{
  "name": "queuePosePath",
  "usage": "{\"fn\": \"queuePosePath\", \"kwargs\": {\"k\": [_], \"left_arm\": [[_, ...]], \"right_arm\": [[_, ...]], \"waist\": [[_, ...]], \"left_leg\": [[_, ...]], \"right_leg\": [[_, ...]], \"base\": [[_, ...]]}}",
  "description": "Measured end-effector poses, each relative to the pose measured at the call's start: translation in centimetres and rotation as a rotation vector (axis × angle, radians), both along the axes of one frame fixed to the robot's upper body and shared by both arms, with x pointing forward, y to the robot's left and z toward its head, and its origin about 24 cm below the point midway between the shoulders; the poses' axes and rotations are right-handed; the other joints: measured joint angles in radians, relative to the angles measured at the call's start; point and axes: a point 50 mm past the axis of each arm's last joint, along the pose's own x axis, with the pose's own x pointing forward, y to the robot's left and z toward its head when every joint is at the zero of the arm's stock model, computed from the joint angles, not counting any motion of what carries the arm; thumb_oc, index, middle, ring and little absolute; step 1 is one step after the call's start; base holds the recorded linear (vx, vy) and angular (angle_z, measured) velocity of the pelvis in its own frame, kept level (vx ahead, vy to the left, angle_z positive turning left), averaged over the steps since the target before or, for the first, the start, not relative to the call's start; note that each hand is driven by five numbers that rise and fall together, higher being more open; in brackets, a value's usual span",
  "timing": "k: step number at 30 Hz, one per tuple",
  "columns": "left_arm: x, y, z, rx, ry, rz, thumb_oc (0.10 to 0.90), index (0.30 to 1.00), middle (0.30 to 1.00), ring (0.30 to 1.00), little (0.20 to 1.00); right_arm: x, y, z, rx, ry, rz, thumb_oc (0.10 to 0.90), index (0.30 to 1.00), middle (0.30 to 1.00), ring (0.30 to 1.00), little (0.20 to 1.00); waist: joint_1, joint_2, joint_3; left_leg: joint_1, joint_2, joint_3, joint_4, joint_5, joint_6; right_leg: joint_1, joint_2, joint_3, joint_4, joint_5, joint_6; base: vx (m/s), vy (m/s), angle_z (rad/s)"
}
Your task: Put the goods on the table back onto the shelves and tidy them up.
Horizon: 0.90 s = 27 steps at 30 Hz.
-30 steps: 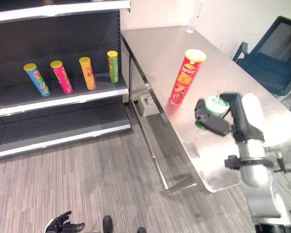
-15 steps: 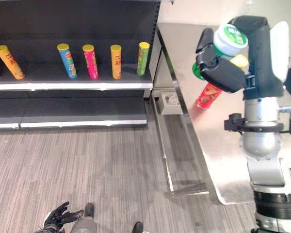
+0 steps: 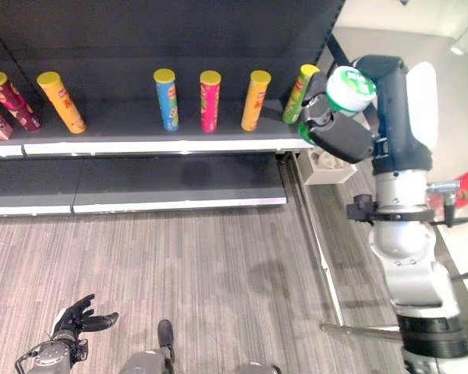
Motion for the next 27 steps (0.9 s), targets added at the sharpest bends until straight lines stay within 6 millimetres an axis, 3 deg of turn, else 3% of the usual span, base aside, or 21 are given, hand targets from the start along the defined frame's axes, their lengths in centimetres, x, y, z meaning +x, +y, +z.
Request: {"fn": "queuePosePath", "kwargs": {"k": [1, 2, 5, 7, 8, 9, 10, 12, 13, 14, 15, 17, 18, 19, 20, 22, 23, 24, 25, 26, 27], "left_arm": [[-0.1, -0.3, -0.2, -0.009, 0.007, 0.004, 0.800, 0.900, 0.900, 0.900, 0.900], [-1.0, -1.8, -1.1, -0.054, 0.033, -0.006, 0.800, 0.900, 0.900, 0.900, 0.900], [-1.6, -4.4, -2.2, -0.122, 0.065, -0.054, 0.800, 0.900, 0.900, 0.900, 0.900], [-2.4, -5.5, -2.5, -0.145, 0.077, -0.071, 0.800, 0.900, 0.900, 0.900, 0.900], [-3.0, -5.9, -2.8, -0.150, 0.094, -0.084, 0.800, 0.900, 0.900, 0.900, 0.900], [-2.8, -5.8, -2.7, -0.143, 0.092, -0.090, 0.800, 0.900, 0.900, 0.900, 0.900], [-2.7, -7.0, -3.0, -0.170, 0.092, -0.091, 0.800, 0.900, 0.900, 0.900, 0.900], [-1.5, -8.7, -2.8, -0.205, 0.065, -0.157, 0.800, 0.900, 0.900, 0.900, 0.900], [-1.4, -8.6, -2.6, -0.203, 0.057, -0.166, 0.800, 0.900, 0.900, 0.900, 0.900], [-1.4, -8.4, -2.6, -0.201, 0.053, -0.166, 0.800, 0.900, 0.900, 0.900, 0.900], [-0.5, -7.7, -2.0, -0.182, 0.018, -0.163, 0.800, 0.900, 0.900, 0.900, 0.900], [0.2, -5.6, -1.1, -0.122, -0.008, -0.165, 0.800, 0.900, 0.900, 0.900, 0.900], [-0.7, -5.1, -1.5, -0.119, 0.027, -0.140, 0.800, 0.900, 0.900, 0.900, 0.900], [-1.7, -5.3, -1.9, -0.128, 0.049, -0.131, 0.800, 0.900, 0.900, 0.900, 0.900], [-3.0, -5.1, -2.4, -0.128, 0.090, -0.121, 0.800, 0.900, 0.900, 0.900, 0.900], [-4.2, -5.6, -2.9, -0.155, 0.130, -0.117, 0.800, 0.900, 0.900, 0.900, 0.900], [-4.5, -5.9, -3.1, -0.170, 0.140, -0.118, 0.800, 0.900, 0.900, 0.900, 0.900], [-4.1, -5.8, -3.0, -0.166, 0.129, -0.118, 0.800, 0.900, 0.900, 0.900, 0.900], [-3.7, -5.5, -2.9, -0.156, 0.121, -0.114, 0.800, 0.900, 0.900, 0.900, 0.900], [-2.6, -4.7, -2.4, -0.128, 0.090, -0.117, 0.800, 0.900, 0.900, 0.900, 0.900], [-2.4, -4.8, -2.4, -0.129, 0.088, -0.122, 0.800, 0.900, 0.900, 0.900, 0.900]], "right_arm": [[-0.1, 0.2, 0.2, -0.006, -0.013, 0.012, 0.400, 0.300, 0.300, 0.300, 0.300], [-0.4, 0.2, 0.6, -0.028, -0.026, 0.014, 0.400, 0.300, 0.300, 0.300, 0.300], [-0.6, -0.3, 1.0, -0.035, -0.040, -0.007, 0.400, 0.300, 0.300, 0.300, 0.300], [-0.5, -0.7, 1.1, -0.026, -0.046, -0.026, 0.400, 0.300, 0.300, 0.300, 0.300], [-0.6, -0.8, 1.5, -0.053, -0.050, -0.037, 0.400, 0.300, 0.300, 0.300, 0.300], [-0.6, -0.9, 1.9, -0.077, -0.050, -0.043, 0.400, 0.300, 0.300, 0.300, 0.300], [0.0, -1.6, 2.3, -0.110, -0.027, -0.071, 0.400, 0.300, 0.300, 0.300, 0.300], [0.5, -2.9, 3.8, -0.120, -0.038, -0.122, 0.400, 0.300, 0.300, 0.300, 0.300], [0.9, -3.4, 3.6, -0.086, -0.024, -0.131, 0.400, 0.300, 0.300, 0.300, 0.300], [0.8, -3.5, 3.9, -0.087, -0.019, -0.131, 0.400, 0.300, 0.300, 0.300, 0.300], [0.4, -3.7, 6.4, -0.161, -0.059, -0.146, 0.400, 0.300, 0.300, 0.300, 0.300], [0.0, -3.5, 8.1, -0.163, -0.119, -0.139, 0.400, 0.300, 0.300, 0.300, 0.300], [0.2, -3.4, 7.6, -0.119, -0.123, -0.118, 0.400, 0.300, 0.300, 0.300, 0.300], [0.2, -3.4, 7.7, -0.125, -0.120, -0.114, 0.400, 0.300, 0.300, 0.300, 0.300], [0.0, -3.3, 7.6, -0.125, -0.119, -0.107, 0.400, 0.300, 0.300, 0.300, 0.300], [-0.8, -3.1, 7.8, -0.113, -0.137, -0.087, 0.400, 0.300, 0.300, 0.300, 0.300], [-0.3, -2.7, 9.1, -0.083, -0.160, -0.048, 0.400, 0.300, 0.300, 0.300, 0.300], [-0.4, -2.6, 9.8, -0.068, -0.187, -0.039, 0.400, 0.300, 0.300, 0.300, 0.300], [0.1, -2.6, 10.5, -0.052, -0.198, -0.026, 0.400, 0.300, 0.300, 0.300, 0.300], [1.1, -2.9, 10.3, -0.012, -0.165, -0.027, 0.400, 0.300, 0.300, 0.300, 0.300], [1.3, -2.9, 10.2, -0.013, -0.149, -0.029, 0.400, 0.300, 0.300, 0.300, 0.300]], "waist": [[-0.010, -0.001, 0.000], [-0.064, -0.001, 0.001], [-0.081, -0.007, 0.000], [-0.095, -0.023, -0.015], [-0.062, -0.005, -0.037], [-0.062, 0.000, -0.036], [-0.042, 0.032, -0.029], [-0.038, 0.049, -0.014], [-0.023, 0.025, -0.004], [-0.028, 0.000, -0.005], [-0.016, -0.048, 0.016], [0.028, -0.085, 0.023], [0.049, -0.061, 0.023], [0.063, -0.018, 0.020], [0.041, 0.000, 0.017], [-0.029, 0.016, -0.007], [-0.048, 0.045, -0.024], [-0.056, 0.046, -0.025], [-0.057, 0.033, -0.031], [-0.046, -0.050, -0.032], [-0.037, -0.058, -0.038]], "left_leg": [[0.007, -0.006, 0.003, 0.000, -0.012, 0.006], [0.038, -0.036, -0.025, -0.001, -0.039, 0.023], [0.098, -0.064, -0.050, -0.001, -0.070, -0.005], [0.146, -0.077, -0.095, -0.001, -0.104, -0.037], [0.173, -0.038, -0.114, -0.001, -0.144, -0.089], [0.186, -0.013, -0.115, -0.001, -0.148, -0.102], [0.231, 0.038, -0.133, 0.003, -0.156, -0.135], [0.186, 0.104, -0.169, 0.157, -0.152, -0.157], [0.168, 0.097, -0.198, 0.274, -0.153, -0.175], [0.036, 0.098, -0.191, 0.503, -0.120, -0.230], [-0.187, 0.127, -0.141, 0.764, -0.107, -0.223], [-0.238, 0.080, -0.045, 0.484, -0.141, -0.158], [-0.187, 0.063, -0.033, 0.194, -0.109, -0.140], [-0.148, 0.077, -0.050, 0.047, -0.067, -0.157], [-0.124, 0.085, -0.064, -0.001, -0.029, -0.155], [-0.042, 0.018, -0.072, -0.005, 0.004, -0.151], [0.005, 0.001, -0.062, -0.007, 0.035, -0.097], [0.014, -0.001, -0.057, -0.001, 0.029, -0.087], [0.015, -0.011, -0.065, 0.031, 0.027, -0.084], [-0.097, -0.059, -0.065, 0.218, -0.058, -0.057], [-0.101, -0.063, -0.058, 0.152, -0.044, -0.049]], "right_leg": [[-0.055, 0.042, -0.025, -0.010, 0.008, -0.015], [-0.145, 0.108, -0.064, -0.137, 0.064, -0.073], [-0.149, 0.119, -0.070, -0.385, 0.138, -0.026], [-0.145, 0.090, -0.066, -0.357, 0.117, -0.008], [-0.124, 0.135, -0.065, -0.357, 0.190, -0.039], [-0.112, 0.164, -0.059, -0.360, 0.269, -0.096], [-0.058, 0.205, -0.082, -0.354, 0.296, -0.172], [-0.002, 0.220, -0.168, -0.301, 0.208, -0.210], [-0.018, 0.194, -0.190, -0.175, 0.110, -0.237], [0.015, 0.178, -0.230, -0.184, 0.079, -0.246], [0.059, 0.163, -0.224, -0.273, 0.113, -0.240], [0.111, 0.177, -0.204, -0.398, 0.147, -0.158], [0.130, 0.184, -0.280, -0.365, 0.019, -0.047], [0.105, 0.184, -0.280, -0.252, 0.019, -0.143], [0.144, 0.206, -0.265, -0.264, 0.030, -0.215], [0.215, 0.230, -0.241, -0.329, 0.024, -0.215], [0.234, 0.247, -0.201, -0.342, 0.025, -0.214], [0.240, 0.243, -0.189, -0.340, 0.024, -0.213], [0.243, 0.225, -0.170, -0.332, 0.026, -0.211], [0.270, 0.152, -0.148, -0.338, 0.028, -0.212], [0.276, 0.146, -0.149, -0.335, 0.027, -0.211]], "base": [[0.37, 0.130, 0.40], [0.43, 0.137, 0.44], [0.24, 0.022, 0.47], [0.19, -0.033, 0.64], [0.32, -0.132, 0.51], [0.33, -0.179, 0.35], [0.46, -0.387, 0.59], [0.25, -0.367, 0.78], [0.05, -0.187, 1.07], [0.11, -0.119, 1.25], [0.24, -0.006, 1.04], [0.31, 0.079, 0.02], [0.24, 0.108, -0.70], [0.19, 0.085, -0.55], [0.22, 0.097, -0.39], [0.20, 0.095, -0.53], [0.09, 0.053, -0.76], [0.05, 0.032, -0.64], [0.07, 0.037, -0.08], [0.05, 0.024, -0.02], [0.04, 0.017, 0.17]]}}
